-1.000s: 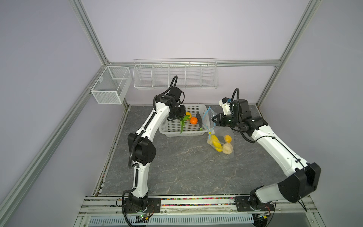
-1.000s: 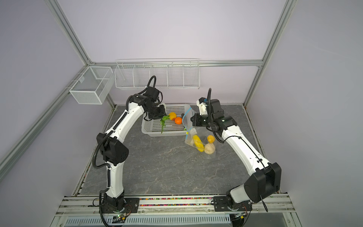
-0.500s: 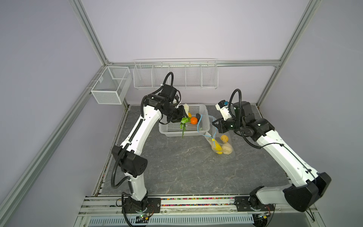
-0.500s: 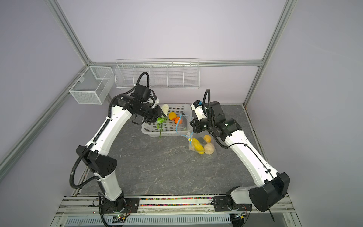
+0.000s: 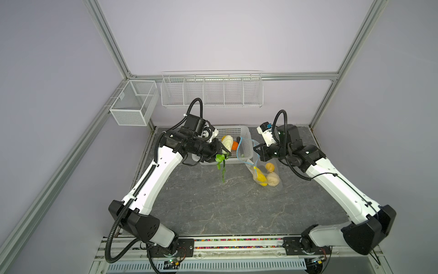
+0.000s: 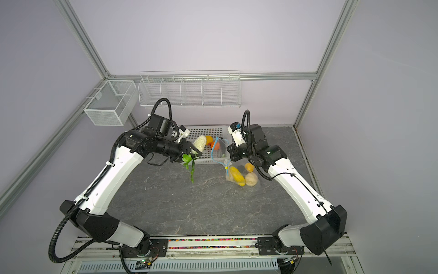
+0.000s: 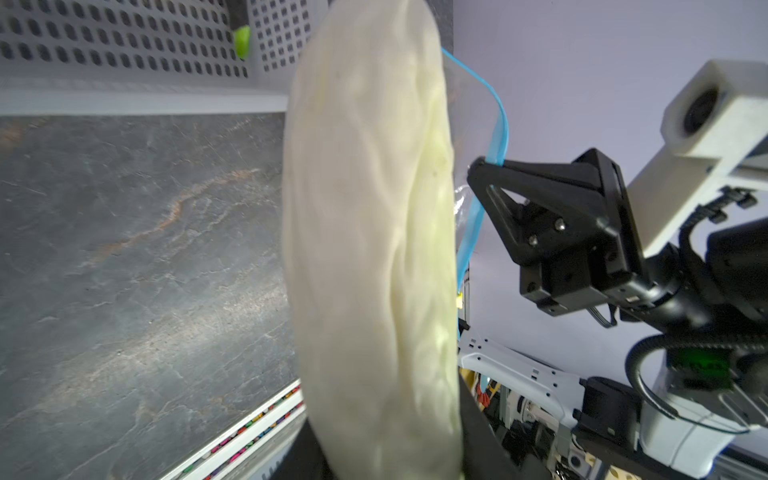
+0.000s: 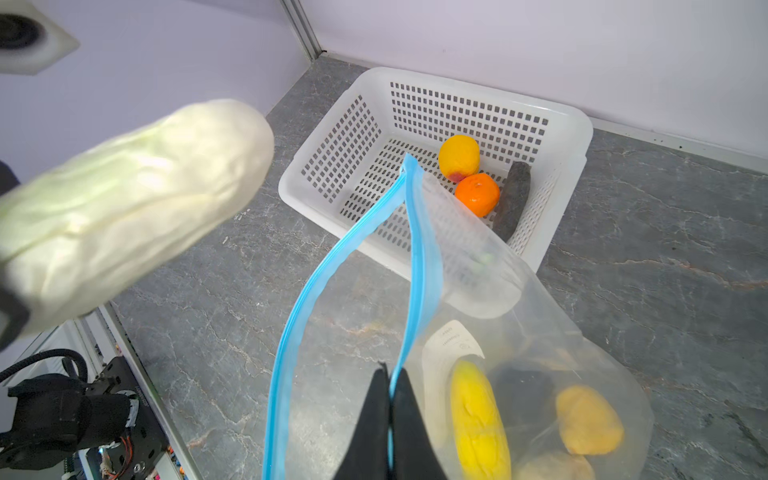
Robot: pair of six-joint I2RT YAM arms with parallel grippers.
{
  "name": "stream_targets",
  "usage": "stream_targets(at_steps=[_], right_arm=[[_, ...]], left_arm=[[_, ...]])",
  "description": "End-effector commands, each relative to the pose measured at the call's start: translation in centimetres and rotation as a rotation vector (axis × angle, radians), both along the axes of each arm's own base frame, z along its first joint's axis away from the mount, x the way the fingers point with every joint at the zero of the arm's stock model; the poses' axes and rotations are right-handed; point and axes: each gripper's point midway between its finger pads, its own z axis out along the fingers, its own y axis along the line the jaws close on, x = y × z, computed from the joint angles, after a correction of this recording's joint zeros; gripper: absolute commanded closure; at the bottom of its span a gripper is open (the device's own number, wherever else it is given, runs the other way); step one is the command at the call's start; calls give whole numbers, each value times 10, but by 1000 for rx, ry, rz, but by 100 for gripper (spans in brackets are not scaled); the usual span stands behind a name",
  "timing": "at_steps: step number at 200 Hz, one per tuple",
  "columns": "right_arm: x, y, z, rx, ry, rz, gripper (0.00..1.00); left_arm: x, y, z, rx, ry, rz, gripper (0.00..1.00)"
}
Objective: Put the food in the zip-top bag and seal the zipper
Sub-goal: 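Lift the white cabbage with the left gripper and carry it toward the bag, then push the white cabbage down into the bag mouth held by the right gripper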
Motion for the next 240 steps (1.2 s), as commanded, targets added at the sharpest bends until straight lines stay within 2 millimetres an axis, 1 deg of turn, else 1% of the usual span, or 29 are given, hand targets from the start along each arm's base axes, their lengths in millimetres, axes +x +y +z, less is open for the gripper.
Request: stream_targets(at_steps=[1, 29, 45, 83, 127, 157, 181, 207, 240], right_arm=[[-4, 13, 12, 35, -91, 87, 93], [-4, 20, 12, 48, -136, 124, 93], [-5, 22, 13, 36, -170, 146, 93], [-11, 23, 21, 24, -283, 185, 93], [-22, 22, 29, 24, -386, 219, 93], [-30, 23, 29, 28, -407, 241, 93], [-32, 21, 30, 27, -412, 238, 93], [-34, 22, 32, 32, -423, 242, 93], [-40, 26, 34, 48, -446, 257, 93]], left_arm=[[-19, -19, 17, -123, 41, -77, 68], [-28, -30, 27, -193, 72, -115, 68], [-33, -35, 27, -215, 102, -131, 68], [-34, -38, 12, -215, 165, -138, 68], [-26, -43, -3, -198, 191, -130, 68], [-21, -46, -12, -190, 201, -129, 68], [-20, -47, -21, -177, 218, -125, 69], [-17, -44, -29, -152, 227, -117, 69], [-6, -40, -40, -129, 245, -85, 68]])
